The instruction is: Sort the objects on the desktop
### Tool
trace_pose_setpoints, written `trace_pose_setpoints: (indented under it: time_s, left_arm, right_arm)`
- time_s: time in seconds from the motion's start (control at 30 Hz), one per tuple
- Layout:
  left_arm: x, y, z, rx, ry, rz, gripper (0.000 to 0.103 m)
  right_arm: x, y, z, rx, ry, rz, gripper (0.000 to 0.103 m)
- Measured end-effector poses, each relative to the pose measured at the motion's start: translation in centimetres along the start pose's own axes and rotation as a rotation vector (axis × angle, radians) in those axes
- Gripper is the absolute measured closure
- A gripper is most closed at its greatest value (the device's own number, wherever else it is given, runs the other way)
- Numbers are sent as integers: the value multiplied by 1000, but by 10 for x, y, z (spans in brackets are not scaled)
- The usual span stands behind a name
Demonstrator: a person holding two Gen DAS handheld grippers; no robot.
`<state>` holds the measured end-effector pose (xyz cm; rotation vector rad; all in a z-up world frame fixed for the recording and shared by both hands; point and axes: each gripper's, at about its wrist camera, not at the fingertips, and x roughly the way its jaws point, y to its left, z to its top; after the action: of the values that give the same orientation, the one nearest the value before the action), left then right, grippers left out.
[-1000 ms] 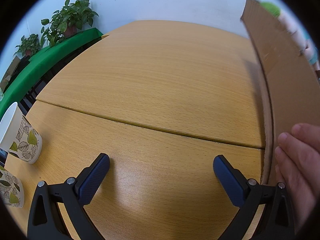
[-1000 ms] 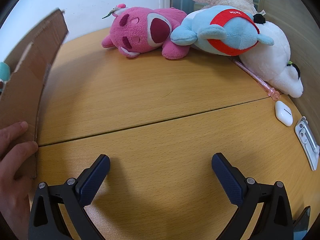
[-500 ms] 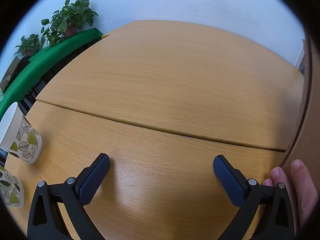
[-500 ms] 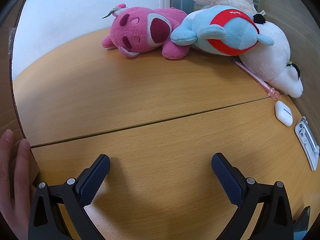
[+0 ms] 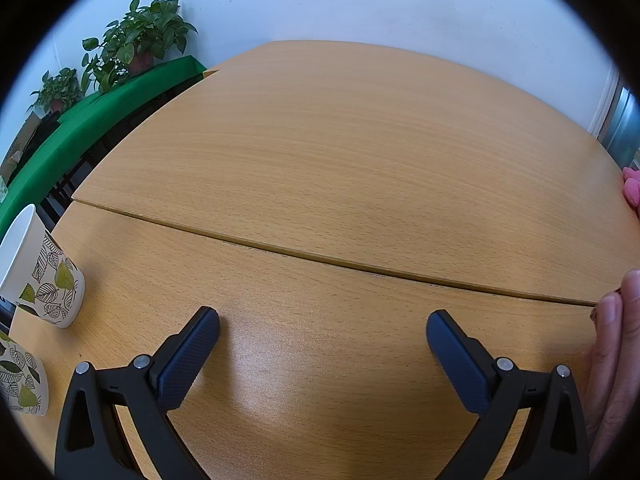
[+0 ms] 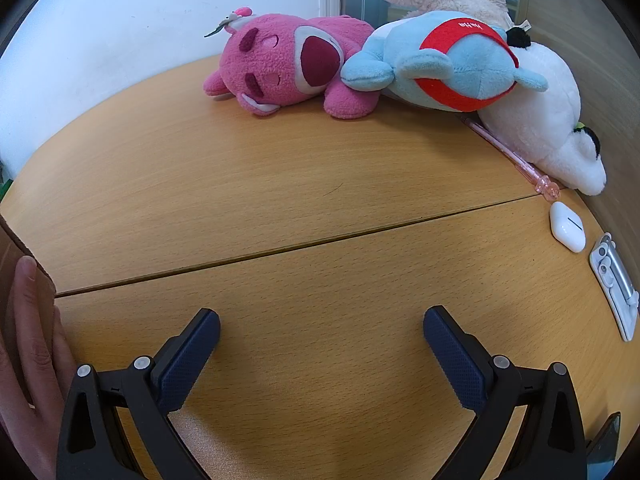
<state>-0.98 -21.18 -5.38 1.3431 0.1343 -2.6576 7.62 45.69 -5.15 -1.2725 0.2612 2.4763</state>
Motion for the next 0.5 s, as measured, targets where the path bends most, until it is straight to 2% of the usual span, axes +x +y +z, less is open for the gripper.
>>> trace_pose_setpoints:
  time_s: [0.5]
  left_arm:
    - [1,-1,0,0,-1,0,0]
  right_arm:
    - [0,-1,0,0,0,1,0]
